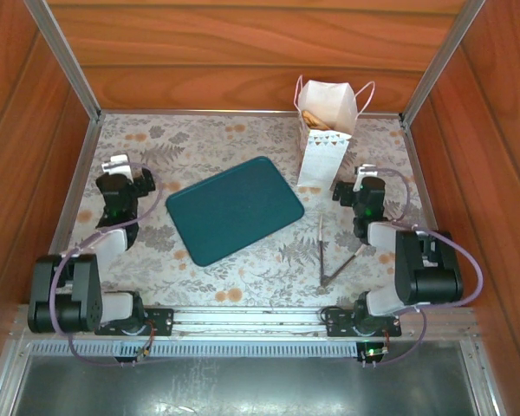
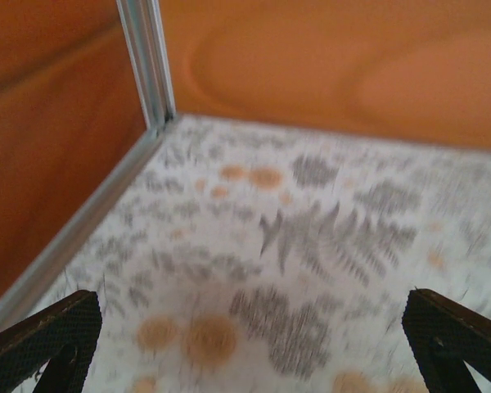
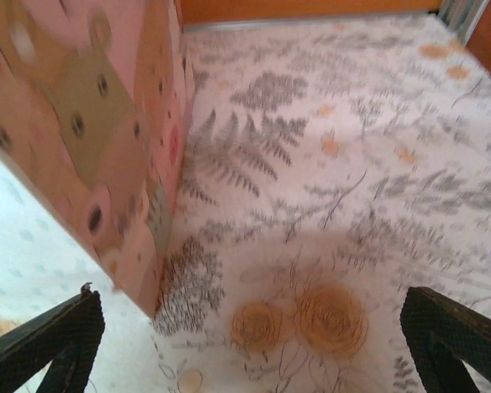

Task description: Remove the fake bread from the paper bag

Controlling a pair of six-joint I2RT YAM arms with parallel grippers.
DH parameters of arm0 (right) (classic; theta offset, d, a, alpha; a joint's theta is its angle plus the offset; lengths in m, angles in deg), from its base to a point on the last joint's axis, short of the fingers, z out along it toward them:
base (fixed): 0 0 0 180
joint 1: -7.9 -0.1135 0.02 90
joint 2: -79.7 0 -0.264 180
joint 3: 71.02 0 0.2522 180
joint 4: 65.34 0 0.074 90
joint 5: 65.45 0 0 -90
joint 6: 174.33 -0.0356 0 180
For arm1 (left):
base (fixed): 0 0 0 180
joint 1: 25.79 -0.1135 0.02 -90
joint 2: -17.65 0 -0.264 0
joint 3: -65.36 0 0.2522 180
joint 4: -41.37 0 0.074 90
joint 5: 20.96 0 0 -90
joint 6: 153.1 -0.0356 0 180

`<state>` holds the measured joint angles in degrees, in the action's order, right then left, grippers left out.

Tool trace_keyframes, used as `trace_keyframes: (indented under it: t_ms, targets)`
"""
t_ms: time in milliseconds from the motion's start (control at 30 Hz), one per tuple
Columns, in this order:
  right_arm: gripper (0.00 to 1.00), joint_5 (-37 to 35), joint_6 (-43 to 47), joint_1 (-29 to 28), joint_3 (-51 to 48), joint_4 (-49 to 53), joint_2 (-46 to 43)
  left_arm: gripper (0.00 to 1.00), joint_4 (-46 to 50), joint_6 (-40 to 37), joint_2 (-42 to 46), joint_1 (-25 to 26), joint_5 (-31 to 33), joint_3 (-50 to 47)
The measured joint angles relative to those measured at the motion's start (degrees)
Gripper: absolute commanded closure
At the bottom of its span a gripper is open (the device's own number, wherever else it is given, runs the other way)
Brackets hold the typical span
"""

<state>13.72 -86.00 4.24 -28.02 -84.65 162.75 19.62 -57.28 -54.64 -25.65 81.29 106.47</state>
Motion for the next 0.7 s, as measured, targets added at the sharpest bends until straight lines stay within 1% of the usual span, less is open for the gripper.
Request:
trace_keyframes:
  t_ms: [67, 133, 267, 333, 400, 500, 633, 700]
  targets:
    - [0.00, -1.11, -0.39, 0.00, 1.46, 2.58, -3.28, 0.00, 2.47, 1.84, 1.81, 0.85, 0.15, 3.54]
    - [0.00, -2.69, -1.33, 0.00, 2.67, 5.55, -6.69, 0.00, 5.01, 4.04, 2.29, 2.75, 0.59, 7.37]
    - [0.00, -6.73, -5.01, 0.00, 6.08, 14.78, -12.33, 0.00, 11.06, 9.11, 0.13, 10.47, 1.40, 16.31]
    - [0.00, -8.87, -7.23, 0.00, 7.98, 19.56, -14.08, 0.00, 14.43, 11.37, -2.86, 15.45, 1.46, 22.08]
    - [0.00, -11.21, -9.86, 0.00, 9.75, 24.55, -15.74, 0.00, 18.69, 13.90, -7.54, 20.76, 0.90, 29.92]
    - [0.00, -13.49, -12.98, 0.00, 10.97, 30.42, -17.92, 0.00, 23.89, 17.27, -14.78, 26.53, -1.62, 41.70]
    - [0.00, -14.71, -15.56, -0.02, 11.08, 36.30, -20.44, 0.00, 30.38, 19.96, -23.87, 32.28, -4.72, 56.65]
    - [0.00, -14.75, -16.04, -0.02, 11.10, 38.75, -21.70, 0.00, 35.54, 20.63, -29.73, 34.77, -5.75, 66.51]
